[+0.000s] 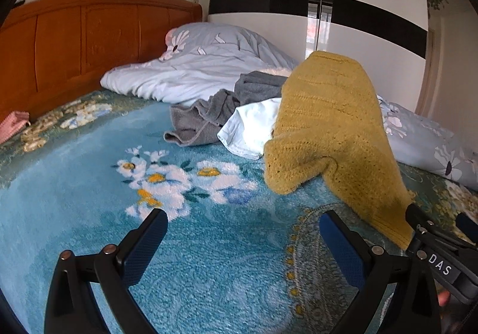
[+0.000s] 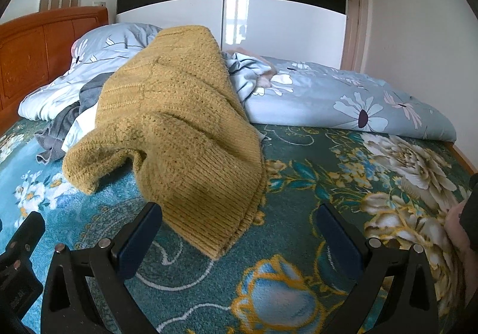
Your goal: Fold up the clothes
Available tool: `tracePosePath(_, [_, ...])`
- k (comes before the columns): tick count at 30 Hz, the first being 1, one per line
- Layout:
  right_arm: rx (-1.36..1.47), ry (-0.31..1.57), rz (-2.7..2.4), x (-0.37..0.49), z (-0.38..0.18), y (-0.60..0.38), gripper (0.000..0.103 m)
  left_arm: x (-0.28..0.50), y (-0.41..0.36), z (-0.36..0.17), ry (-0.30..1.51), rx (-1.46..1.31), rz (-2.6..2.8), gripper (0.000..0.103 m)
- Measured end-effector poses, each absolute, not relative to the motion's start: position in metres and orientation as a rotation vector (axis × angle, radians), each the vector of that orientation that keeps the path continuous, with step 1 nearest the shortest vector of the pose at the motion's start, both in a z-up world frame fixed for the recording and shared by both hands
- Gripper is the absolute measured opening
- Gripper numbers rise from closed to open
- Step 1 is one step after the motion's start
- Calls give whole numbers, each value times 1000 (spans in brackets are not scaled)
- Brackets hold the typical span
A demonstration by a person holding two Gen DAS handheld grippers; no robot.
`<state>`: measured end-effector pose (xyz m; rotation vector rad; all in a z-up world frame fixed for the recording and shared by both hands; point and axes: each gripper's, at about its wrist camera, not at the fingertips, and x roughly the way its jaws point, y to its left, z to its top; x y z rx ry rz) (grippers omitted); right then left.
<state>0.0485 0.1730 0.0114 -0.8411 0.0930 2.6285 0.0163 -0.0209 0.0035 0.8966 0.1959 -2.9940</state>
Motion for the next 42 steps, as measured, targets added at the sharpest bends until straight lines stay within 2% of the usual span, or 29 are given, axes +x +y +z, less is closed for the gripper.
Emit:
tracePosePath(10, [-857,164,2611,48,8,183,103,16,-24,-2,216,918,-2958,103])
tracePosePath(42, [-857,142,2634,48,7,179,103,11,-22,-6,183,966,-2927,103])
